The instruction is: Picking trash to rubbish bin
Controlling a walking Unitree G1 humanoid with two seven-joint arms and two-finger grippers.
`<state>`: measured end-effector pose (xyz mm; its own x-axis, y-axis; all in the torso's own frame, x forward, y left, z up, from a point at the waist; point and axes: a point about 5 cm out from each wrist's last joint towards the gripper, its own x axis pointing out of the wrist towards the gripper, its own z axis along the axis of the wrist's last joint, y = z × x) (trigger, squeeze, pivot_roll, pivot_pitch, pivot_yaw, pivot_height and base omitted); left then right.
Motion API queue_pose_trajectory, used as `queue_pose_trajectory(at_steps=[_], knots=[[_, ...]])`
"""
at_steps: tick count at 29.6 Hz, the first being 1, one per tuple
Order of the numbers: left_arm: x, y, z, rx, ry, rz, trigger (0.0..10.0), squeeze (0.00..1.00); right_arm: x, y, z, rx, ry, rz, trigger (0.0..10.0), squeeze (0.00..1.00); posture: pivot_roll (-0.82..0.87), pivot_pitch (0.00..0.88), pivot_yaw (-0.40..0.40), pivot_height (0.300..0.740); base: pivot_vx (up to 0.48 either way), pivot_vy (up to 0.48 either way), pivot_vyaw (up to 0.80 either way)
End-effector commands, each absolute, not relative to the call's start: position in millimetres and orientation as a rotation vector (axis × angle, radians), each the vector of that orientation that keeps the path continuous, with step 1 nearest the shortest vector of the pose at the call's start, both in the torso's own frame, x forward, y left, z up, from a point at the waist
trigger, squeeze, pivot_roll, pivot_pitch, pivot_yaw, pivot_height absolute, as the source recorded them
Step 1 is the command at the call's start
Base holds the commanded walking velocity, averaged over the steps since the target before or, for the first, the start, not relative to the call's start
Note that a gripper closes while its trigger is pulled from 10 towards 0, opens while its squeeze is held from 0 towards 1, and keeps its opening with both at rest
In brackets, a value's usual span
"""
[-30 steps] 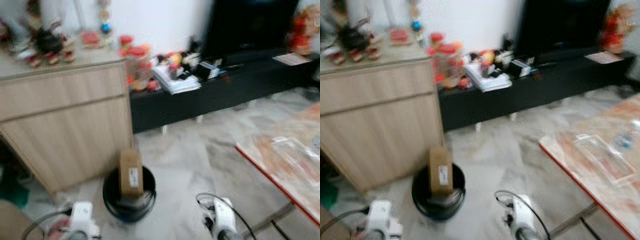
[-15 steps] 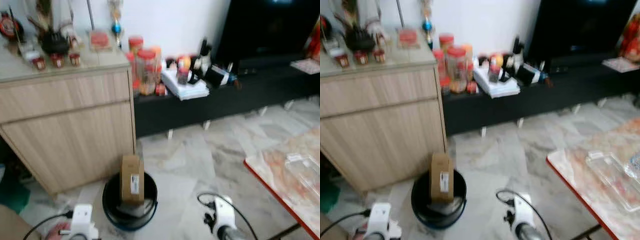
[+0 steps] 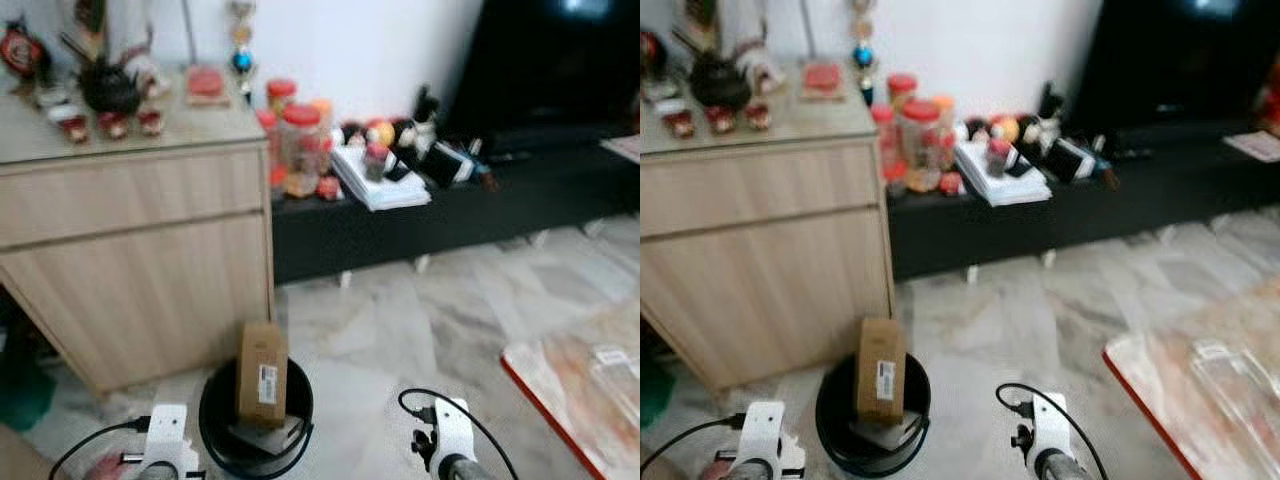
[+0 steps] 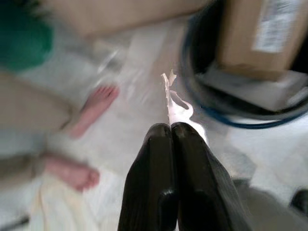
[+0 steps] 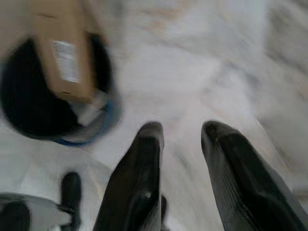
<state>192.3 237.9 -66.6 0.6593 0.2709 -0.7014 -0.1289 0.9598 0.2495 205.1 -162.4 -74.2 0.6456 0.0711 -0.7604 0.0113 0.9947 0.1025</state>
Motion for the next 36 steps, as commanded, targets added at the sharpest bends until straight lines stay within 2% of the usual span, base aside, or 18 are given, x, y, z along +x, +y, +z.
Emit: queue_pose_trajectory(at_steps=[1,19,25,27,36], knots=[[190.6,242.8,-66.5,0.184,0.834,0.247,10.0,0.00,214.8,-156.1,-68.9,0.102,0.839,0.053,10.0,0.00,0.02,0.000,-0.088,0.740,0.315,0.000,0.00],[192.4,242.0,-65.7,0.181,0.826,0.251,10.0,0.00,215.5,-154.7,-68.6,0.113,0.838,0.056,10.0,0.00,0.03,0.000,-0.089,0.740,0.315,0.000,0.00],[214.4,237.9,-53.7,0.185,0.748,0.231,10.0,0.00,225.1,-147.5,-62.8,0.098,0.817,0.118,10.0,0.00,0.02,0.000,-0.098,0.740,0.279,0.000,0.00],[230.6,228.8,-45.5,0.154,0.699,0.186,10.0,0.00,232.6,-139.3,-58.1,0.098,0.807,0.181,10.0,0.00,0.02,0.000,-0.103,0.740,0.000,0.000,0.00],[265.4,187.1,-27.4,0.141,0.591,-0.005,10.0,0.00,251.2,-115.4,-43.1,0.076,0.766,0.379,10.0,0.00,0.01,0.000,-0.116,0.740,0.000,0.000,0.00]])
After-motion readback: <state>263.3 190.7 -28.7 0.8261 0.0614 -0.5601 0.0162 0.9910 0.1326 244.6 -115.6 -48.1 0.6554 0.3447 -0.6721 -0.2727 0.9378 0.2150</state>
